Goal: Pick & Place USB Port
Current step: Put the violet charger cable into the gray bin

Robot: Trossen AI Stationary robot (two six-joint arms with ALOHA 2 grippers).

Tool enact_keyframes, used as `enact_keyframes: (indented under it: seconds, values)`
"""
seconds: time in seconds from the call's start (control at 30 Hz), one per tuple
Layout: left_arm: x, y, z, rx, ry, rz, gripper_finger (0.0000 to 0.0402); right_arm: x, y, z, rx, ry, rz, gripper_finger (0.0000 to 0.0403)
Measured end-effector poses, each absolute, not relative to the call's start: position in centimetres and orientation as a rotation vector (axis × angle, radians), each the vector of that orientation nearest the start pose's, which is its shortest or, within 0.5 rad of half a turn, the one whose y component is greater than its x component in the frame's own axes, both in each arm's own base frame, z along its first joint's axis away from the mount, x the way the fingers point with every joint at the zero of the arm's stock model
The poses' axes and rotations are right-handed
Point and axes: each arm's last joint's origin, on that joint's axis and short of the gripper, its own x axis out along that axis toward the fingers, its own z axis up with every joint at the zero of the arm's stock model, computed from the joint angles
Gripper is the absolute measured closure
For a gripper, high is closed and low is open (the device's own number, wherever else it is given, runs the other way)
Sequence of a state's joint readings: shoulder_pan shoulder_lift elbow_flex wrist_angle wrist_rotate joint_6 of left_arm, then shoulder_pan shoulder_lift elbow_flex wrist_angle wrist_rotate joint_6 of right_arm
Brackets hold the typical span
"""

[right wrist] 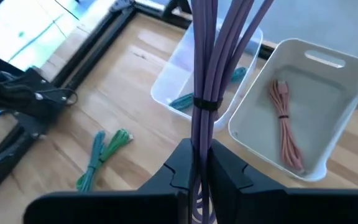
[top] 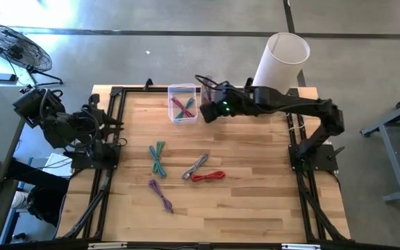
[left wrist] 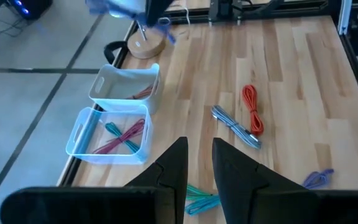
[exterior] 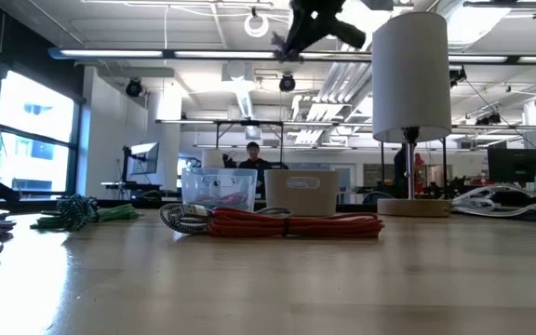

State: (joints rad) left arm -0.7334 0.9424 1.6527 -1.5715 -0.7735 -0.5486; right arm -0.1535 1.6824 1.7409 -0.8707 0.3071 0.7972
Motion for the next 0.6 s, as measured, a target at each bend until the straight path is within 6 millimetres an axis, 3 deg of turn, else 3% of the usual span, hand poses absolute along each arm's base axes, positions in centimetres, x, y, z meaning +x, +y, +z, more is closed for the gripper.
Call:
enact_keyframes:
  seconds: [0.33,0.6]
  values:
    - [6.4,-3.1,45.5,0.105,0.587,0.191,0.0330,36.3,-10.3,33.9,0.675,0.662,-0.866,0.0384]
    - [6.4,-3.0,45.6,0.109,0.584,0.196,0.0330,36.5,-12.0,31.4,0.691,0.776,-0.955,0.0384]
